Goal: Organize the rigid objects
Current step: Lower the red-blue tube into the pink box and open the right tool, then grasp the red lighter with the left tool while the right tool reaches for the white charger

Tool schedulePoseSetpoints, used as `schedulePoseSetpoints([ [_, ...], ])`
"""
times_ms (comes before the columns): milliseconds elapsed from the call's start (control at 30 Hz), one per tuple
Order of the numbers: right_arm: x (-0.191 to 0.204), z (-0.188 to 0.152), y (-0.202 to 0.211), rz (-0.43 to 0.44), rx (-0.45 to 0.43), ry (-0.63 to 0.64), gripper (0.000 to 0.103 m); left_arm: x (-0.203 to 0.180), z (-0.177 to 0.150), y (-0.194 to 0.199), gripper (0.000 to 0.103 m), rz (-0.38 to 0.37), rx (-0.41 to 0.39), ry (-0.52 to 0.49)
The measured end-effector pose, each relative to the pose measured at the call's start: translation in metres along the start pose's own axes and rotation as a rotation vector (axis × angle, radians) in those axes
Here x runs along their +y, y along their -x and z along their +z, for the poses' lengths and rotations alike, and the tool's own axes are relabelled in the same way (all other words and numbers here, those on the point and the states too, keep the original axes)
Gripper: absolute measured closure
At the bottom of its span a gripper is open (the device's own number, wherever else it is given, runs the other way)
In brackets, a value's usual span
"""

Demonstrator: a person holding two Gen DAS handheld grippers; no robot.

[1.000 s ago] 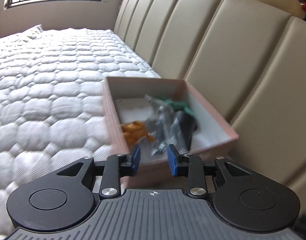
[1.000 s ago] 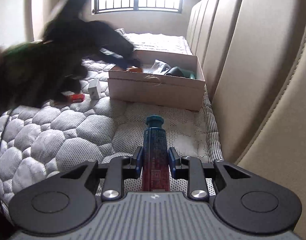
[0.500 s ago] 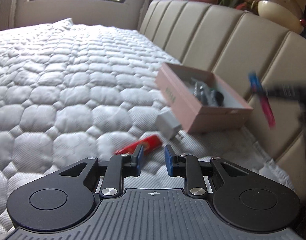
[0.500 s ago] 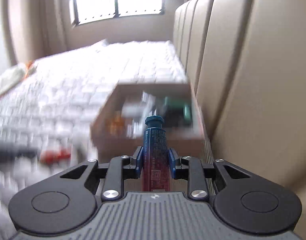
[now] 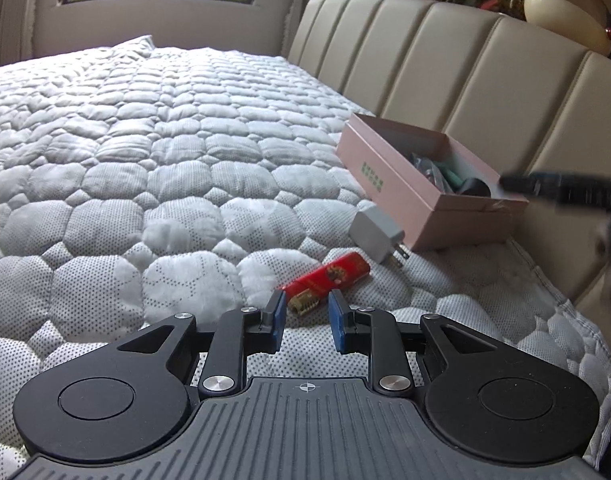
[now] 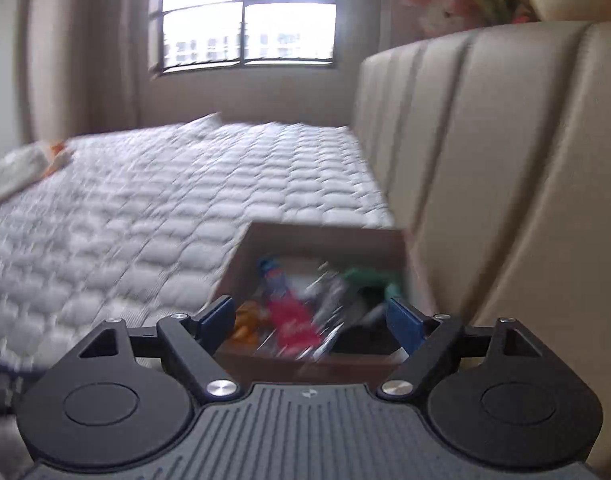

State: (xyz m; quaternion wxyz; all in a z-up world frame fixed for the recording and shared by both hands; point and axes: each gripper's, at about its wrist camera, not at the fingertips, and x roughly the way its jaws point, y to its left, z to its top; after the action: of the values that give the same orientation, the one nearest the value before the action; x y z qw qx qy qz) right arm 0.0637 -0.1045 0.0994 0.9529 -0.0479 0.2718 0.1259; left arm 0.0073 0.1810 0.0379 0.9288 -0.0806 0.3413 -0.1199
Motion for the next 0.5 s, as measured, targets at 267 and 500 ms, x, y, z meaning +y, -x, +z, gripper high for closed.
schedulePoseSetpoints([
  [267,0.104,-0.028,-0.031,0.099,0.033,0.243,0.052,0.000,-0.003,0.007,0.078,0.048,0.034,-0.035],
  [500,0.147,-0.031,-0.083,-0.075,0.061,0.399,0.053,0.002,-0.002,0.013,0.078,0.063,0.039,-0.045],
])
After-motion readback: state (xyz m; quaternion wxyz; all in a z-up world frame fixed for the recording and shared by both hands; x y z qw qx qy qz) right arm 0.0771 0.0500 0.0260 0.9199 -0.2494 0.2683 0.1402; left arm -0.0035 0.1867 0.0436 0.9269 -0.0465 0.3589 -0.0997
